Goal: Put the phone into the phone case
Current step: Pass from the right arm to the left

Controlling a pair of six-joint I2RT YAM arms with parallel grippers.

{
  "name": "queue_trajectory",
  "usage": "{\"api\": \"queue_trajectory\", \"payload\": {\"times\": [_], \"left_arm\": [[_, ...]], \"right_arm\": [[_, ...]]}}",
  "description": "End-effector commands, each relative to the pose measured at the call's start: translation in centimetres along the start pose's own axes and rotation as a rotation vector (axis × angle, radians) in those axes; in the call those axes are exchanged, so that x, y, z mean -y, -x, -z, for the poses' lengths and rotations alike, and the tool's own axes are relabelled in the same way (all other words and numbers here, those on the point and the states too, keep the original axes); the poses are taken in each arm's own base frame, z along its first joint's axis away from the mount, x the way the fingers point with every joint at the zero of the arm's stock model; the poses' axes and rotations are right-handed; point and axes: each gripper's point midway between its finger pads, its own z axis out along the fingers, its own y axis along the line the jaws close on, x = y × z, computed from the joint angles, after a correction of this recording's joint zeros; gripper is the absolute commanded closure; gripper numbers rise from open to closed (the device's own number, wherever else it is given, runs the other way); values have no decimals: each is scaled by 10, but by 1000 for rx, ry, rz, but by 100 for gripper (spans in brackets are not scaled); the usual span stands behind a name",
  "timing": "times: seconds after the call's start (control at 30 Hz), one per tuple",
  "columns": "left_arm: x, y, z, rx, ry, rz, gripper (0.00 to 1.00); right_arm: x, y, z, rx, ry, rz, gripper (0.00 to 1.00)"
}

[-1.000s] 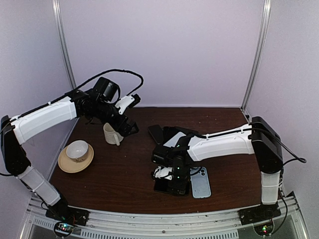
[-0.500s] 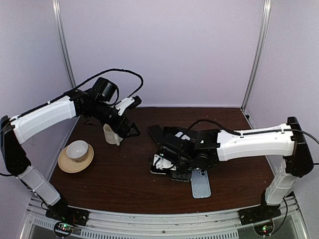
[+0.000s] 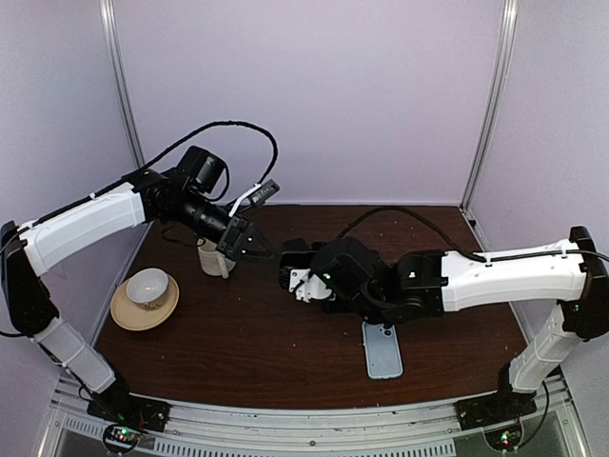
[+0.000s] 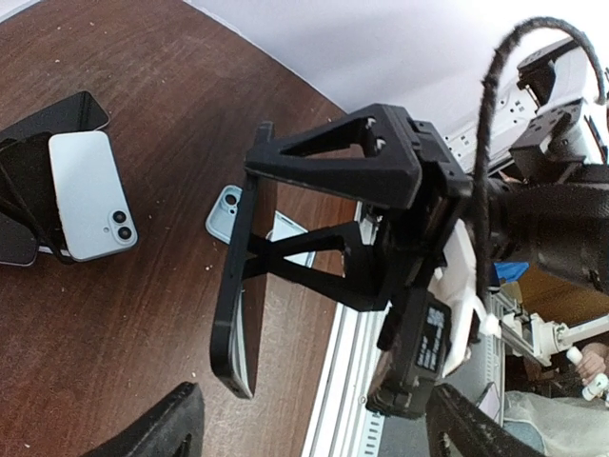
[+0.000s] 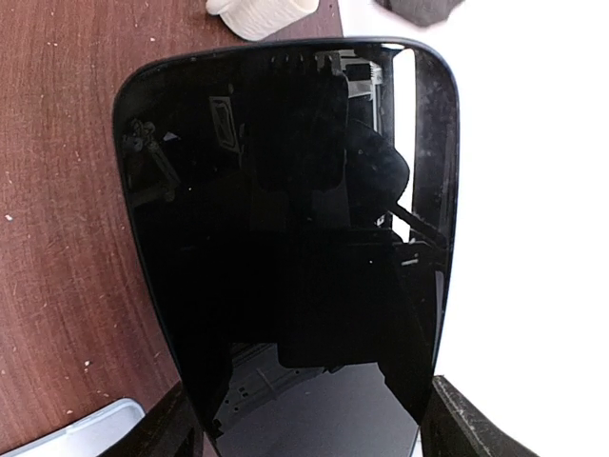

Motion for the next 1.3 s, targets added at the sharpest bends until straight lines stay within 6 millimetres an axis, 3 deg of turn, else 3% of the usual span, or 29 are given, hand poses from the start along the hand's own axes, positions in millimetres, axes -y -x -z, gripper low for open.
{"api": "queue_trajectory", "payload": {"times": [0.0,0.17,0.3,0.73,0.9,1.0,1.17,1.27], "left_arm": [[-1,13,-3,62,12,-29,20],[-6,17,-1,75,50,-76,32],[-13,10,-6,48,59,-67,53],[-12,-16,-23,-67,62,-141,56],[-14,-14,-24,-68,62,-154,87],[-10,-14,-24,-65,47,-161,99],[-8,-13,-22,-60,47,-168,100],[-10,-8,-18,-36,84,-182,100]], "right_arm": [[33,24,17,84,-124,-33,45],[32,31,21,102,-131,1,45],[31,33,22,104,-132,7,46],[30,36,19,99,-132,29,45],[33,37,22,103,-138,22,45],[34,35,22,100,-139,21,45],[35,32,23,92,-145,15,44],[37,29,24,86,-154,-5,29]]}}
